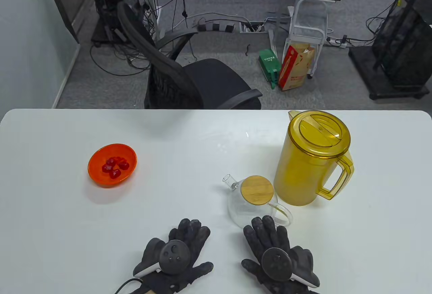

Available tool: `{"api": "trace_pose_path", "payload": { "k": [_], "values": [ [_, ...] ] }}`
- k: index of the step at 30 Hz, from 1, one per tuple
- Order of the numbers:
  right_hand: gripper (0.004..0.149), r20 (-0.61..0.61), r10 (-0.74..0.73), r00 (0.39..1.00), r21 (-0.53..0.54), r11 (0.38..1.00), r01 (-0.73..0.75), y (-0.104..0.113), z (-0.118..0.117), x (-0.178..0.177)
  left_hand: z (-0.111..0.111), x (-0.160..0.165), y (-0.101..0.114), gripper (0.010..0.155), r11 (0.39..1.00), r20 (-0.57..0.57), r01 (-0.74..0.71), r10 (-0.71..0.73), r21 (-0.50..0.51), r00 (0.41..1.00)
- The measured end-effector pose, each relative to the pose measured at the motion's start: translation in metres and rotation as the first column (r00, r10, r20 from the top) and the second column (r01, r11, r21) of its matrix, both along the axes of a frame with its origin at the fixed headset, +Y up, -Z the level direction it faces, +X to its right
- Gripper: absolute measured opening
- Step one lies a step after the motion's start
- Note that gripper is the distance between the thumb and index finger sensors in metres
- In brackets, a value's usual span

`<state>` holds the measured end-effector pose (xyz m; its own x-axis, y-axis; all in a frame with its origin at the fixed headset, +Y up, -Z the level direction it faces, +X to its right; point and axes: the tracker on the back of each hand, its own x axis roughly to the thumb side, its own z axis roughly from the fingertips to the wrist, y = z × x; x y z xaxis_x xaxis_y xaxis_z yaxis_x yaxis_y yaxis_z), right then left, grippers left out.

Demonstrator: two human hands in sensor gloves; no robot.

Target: Make wolfberry and red date tea

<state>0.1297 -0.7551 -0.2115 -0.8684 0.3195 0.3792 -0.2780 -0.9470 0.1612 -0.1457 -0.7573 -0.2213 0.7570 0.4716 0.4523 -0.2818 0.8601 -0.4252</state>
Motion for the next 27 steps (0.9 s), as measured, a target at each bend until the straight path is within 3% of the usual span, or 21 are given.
{"api": "trace_pose_path", "payload": {
  "k": [7, 12, 18, 23, 27],
  "values": [
    [0.084, 0.003, -0.051, 0.999, 0.019, 0.998, 0.051, 0.004, 0.000, 0.002, 0.000, 0.000, 0.000, 0.084, 1.000, -0.001, -0.003, 0.003, 0.002, 1.000],
    [0.084, 0.019, -0.226, 0.974, 0.124, 0.967, 0.222, 0.029, -0.002, 0.015, 0.000, -0.001, 0.000, 0.084, 1.000, -0.002, -0.023, 0.023, 0.005, 1.000],
    [0.088, 0.166, -0.279, 0.946, 0.167, 0.953, 0.251, 0.054, -0.020, 0.051, 0.000, 0.001, -0.001, 0.084, 1.000, -0.002, -0.027, 0.027, 0.000, 1.000],
    [0.091, 0.285, -0.308, 0.908, 0.183, 0.947, 0.264, 0.045, -0.043, 0.074, -0.001, 0.001, -0.003, 0.084, 1.000, -0.005, -0.015, 0.015, -0.013, 1.000],
    [0.091, 0.345, -0.329, 0.879, 0.104, 0.944, 0.313, 0.025, -0.059, 0.082, -0.001, 0.000, -0.003, 0.084, 1.000, -0.014, -0.010, 0.010, -0.015, 1.000]
  ]
}}
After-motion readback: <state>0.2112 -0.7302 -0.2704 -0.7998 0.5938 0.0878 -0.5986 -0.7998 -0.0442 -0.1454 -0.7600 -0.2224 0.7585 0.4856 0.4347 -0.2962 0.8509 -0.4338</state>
